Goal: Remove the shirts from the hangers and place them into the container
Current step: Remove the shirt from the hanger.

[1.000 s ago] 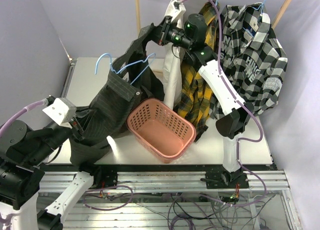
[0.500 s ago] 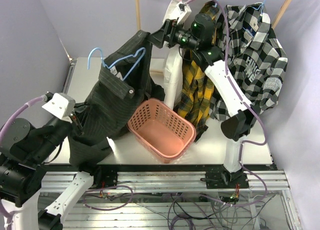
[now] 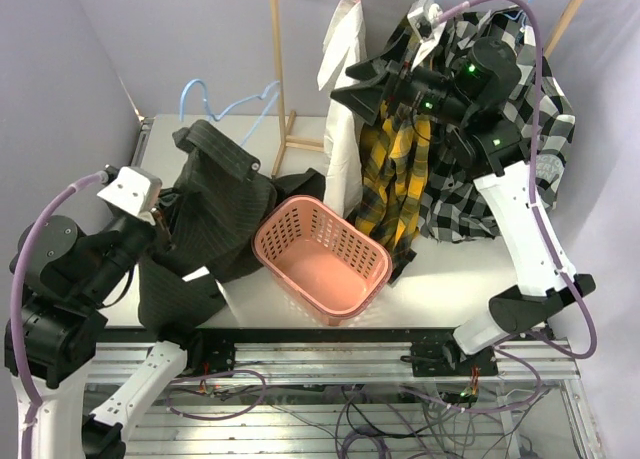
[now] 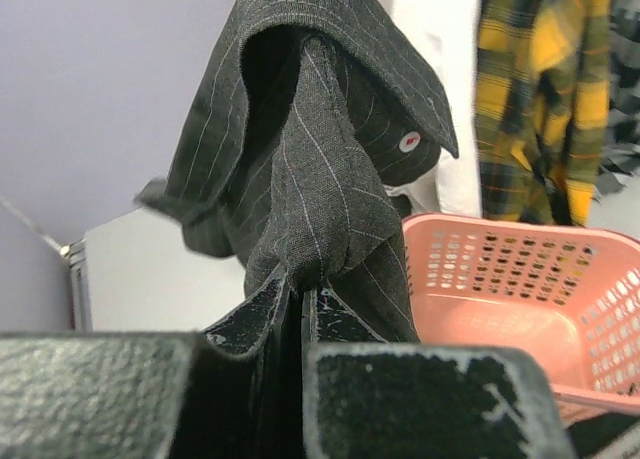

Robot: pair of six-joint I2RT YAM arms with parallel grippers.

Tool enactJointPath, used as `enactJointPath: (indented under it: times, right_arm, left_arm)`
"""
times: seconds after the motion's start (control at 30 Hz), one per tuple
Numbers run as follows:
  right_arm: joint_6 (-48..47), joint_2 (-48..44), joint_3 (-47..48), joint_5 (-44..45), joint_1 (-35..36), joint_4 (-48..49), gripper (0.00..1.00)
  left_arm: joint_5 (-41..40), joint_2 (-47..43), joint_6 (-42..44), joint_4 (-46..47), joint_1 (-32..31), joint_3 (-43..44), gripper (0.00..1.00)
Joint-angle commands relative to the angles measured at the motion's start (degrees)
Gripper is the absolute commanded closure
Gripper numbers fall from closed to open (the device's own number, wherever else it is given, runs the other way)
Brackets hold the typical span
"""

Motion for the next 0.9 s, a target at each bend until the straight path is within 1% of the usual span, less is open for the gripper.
enactJointPath:
  times: [0.0,0.07,0.2,0.43,0.57,0.73,0.87]
  right_arm:
    - [-6.8,-1.2,-3.4,-12.8,-0.2,-3.0,0.37]
    - [-8.7,-3.2,-5.8,-14.9,-0.3,-3.1,0.37]
    - [-14.2,-6.4,-7.8,-17.3,-0.2,-6.6,0.36]
    - [-23.2,-9.9,-9.6,-15.9,-0.2,-10.8,0.35]
    - [-25.0,-8.9,-8.9,-16.2,-0.3,-11.2,0.35]
    - [-27.5,-5.3,-5.8,-18.2,-0.2,-13.7,0.35]
    - [-31.2,-3.1,-3.3,-18.7,-0.2,-17.8,0.36]
  left_arm:
    - [12.9,1.0,2.1,3.2,-0.1,1.1,0.93]
    - [15.3,1.1,2.2,2.7,-0.1,1.1,0.93]
    - [19.4,1.7,2.9,0.9,-0.1,2.0,0.93]
    - [24.6,2.2,2.6,0.9,-0.1,1.6,0.93]
    - [26.9,2.9,2.7,0.5,-0.1,1.7,0.93]
    - [29.7,3.8,2.7,-0.1,-0.1,2.6,0.93]
    - [31.0,4.3,2.8,-1.2,-0.1,4.1,0.93]
